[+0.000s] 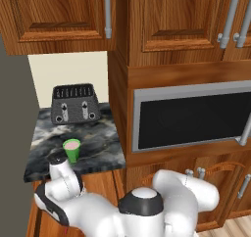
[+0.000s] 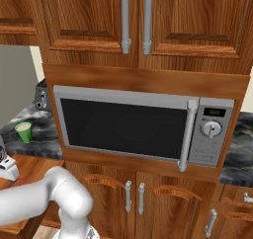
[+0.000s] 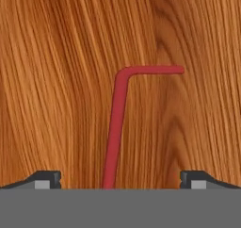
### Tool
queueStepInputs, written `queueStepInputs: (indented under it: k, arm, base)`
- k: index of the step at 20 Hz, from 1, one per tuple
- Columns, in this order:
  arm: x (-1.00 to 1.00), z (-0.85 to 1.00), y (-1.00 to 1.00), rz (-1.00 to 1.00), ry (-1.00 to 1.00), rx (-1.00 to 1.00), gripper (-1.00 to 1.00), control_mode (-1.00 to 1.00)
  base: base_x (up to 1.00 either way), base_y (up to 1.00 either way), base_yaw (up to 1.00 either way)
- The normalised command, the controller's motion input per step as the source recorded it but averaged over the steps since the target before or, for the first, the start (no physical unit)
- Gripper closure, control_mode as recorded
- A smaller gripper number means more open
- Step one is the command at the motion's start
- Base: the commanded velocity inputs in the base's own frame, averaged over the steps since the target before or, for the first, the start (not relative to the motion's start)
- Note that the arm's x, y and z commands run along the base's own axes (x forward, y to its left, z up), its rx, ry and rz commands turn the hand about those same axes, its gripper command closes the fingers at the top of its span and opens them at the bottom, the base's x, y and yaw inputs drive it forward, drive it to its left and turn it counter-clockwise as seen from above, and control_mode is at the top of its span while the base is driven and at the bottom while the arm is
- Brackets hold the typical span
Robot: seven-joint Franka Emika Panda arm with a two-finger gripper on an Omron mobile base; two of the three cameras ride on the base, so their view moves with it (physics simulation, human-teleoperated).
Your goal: Pick up the straw from the left drawer and put it inside the smoothie cup.
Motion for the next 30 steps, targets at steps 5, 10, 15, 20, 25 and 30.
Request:
queueStepInputs:
  k: [5, 10, 15, 20, 25, 30]
  arm:
    - [0.16, -0.28, 0.24, 0.00, -0.02, -0.03, -1.00, -1.00]
    - [0.00, -0.45, 0.12, 0.00, -0.06, -0.03, -1.00, -1.00]
    - [-0.22, -0.46, -0.04, 0.00, -0.12, 0.00, -1.00, -1.00]
    - [-0.10, -0.11, -0.11, 0.00, -0.08, 0.01, -1.00, -1.00]
    - [-0.18, -0.06, -0.21, 0.00, -0.03, 0.06, -1.00, -1.00]
    - [-0.03, 0.00, -0.23, 0.00, -0.01, 0.04, -1.00, -1.00]
  base:
    - [0.00, 0.00, 0.00]
    - [0.00, 0.00, 0.00]
    - [0.00, 0.00, 0.00]
    - [0.00, 0.00, 0.00]
    - [0.00, 0.00, 0.00]
    - [0.00, 0.00, 0.00]
